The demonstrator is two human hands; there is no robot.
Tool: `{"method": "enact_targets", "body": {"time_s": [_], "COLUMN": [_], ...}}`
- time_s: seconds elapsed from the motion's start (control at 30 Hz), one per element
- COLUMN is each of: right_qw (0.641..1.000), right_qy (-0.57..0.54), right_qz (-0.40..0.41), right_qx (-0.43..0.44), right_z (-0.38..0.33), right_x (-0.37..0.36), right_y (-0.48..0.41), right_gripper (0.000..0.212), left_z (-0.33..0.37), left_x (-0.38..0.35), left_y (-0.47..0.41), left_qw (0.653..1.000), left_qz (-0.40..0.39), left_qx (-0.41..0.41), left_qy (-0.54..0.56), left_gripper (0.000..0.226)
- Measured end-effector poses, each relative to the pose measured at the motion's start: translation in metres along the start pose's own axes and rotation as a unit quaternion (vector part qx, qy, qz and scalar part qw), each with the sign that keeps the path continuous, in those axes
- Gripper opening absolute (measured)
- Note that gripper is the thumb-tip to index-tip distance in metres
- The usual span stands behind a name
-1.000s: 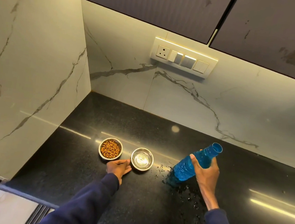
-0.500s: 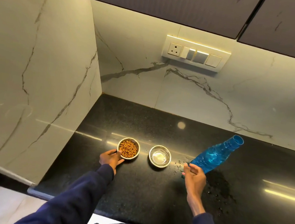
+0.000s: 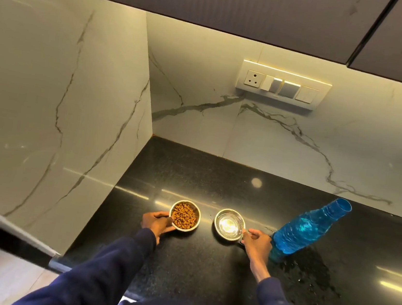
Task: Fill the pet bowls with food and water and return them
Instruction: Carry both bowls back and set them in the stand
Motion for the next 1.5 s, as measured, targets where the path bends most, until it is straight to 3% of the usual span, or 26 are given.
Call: {"method": "enact_targets", "body": {"time_s": [0.17,0.33,0.5,0.8,1.13,1.5], "right_qw": [0.999,0.998,0.995,0.985,0.97,0.943], "right_qy": [-0.019,0.052,0.072,0.097,0.1,0.092], "right_qz": [-0.046,-0.024,-0.057,-0.117,-0.182,-0.243], "right_qx": [0.011,0.019,0.037,0.084,0.13,0.207], "right_z": [-0.006,-0.011,-0.016,-0.039,-0.055,-0.075], "right_x": [-0.007,-0.006,-0.002,0.022,0.034,-0.014], "right_y": [0.003,0.0,-0.002,0.008,0.025,0.089], "right_gripper": [0.008,0.031,0.038,0.037,0.008,0.017], "left_z": [-0.002,-0.006,-0.011,-0.03,-0.053,-0.068], "left_x": [0.003,0.0,-0.002,-0.007,-0.008,0.06], "left_y": [0.015,0.039,0.064,0.109,0.175,0.241], "left_qw": [1.0,1.0,0.998,0.99,0.976,0.948], "left_qz": [-0.002,0.01,0.038,0.104,0.158,0.213], "left_qx": [0.001,-0.012,-0.041,-0.061,-0.08,-0.128], "left_qy": [0.007,0.017,0.04,0.067,0.124,0.197], "left_gripper": [0.017,0.017,0.016,0.017,0.021,0.016]}}
Point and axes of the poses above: each hand's wrist, its own y-axis away from the middle knuckle, its own x-axis out of the back of the hand, z = x × y, the point moved 6 cm from there along -y, towards the middle knuckle, and after that the axes turned 10 degrees about -z, right-handed, at the moved point
